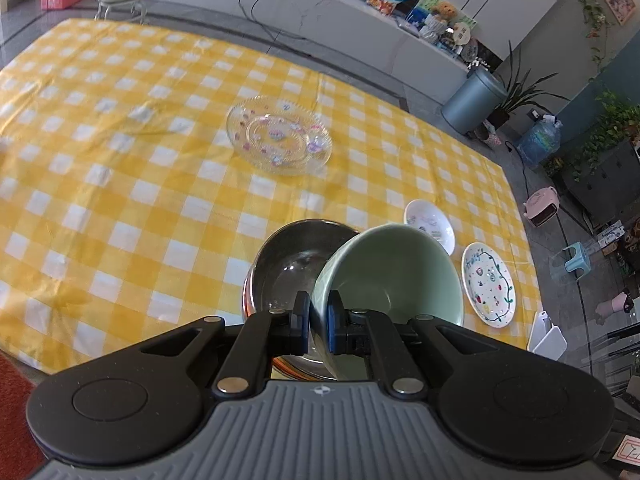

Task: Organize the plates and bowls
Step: 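Lower the green bowl with the left tool into the orange steel bowl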

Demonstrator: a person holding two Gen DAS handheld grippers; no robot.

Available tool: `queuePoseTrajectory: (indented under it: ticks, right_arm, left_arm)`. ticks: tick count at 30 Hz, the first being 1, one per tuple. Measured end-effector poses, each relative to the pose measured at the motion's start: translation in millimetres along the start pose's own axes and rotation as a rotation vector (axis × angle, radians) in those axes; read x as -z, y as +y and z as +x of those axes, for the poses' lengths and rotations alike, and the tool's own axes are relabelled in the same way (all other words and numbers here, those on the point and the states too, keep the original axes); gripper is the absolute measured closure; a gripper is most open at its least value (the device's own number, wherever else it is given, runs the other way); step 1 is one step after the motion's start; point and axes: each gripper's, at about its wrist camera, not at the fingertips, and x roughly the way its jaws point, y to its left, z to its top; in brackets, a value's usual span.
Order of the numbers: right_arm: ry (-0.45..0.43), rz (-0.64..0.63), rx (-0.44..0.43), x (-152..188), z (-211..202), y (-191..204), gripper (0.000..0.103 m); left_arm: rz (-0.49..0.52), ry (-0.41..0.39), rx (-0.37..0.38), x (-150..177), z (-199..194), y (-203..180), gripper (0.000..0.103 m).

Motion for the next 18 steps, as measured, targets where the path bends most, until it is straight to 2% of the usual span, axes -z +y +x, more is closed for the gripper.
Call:
queuePoseTrajectory:
  ticks: [10, 18]
  right_arm:
    - [0.033, -0.009, 0.037, 0, 26, 6, 0.093]
    - [0.05, -0.022, 0.063, -2, 41, 6, 0.094]
  left_arm:
    - [-0.039, 0.055, -0.009, -6, 24, 16, 0.095]
    - [0.0, 0.077, -0.044, -10, 33, 13, 0.094]
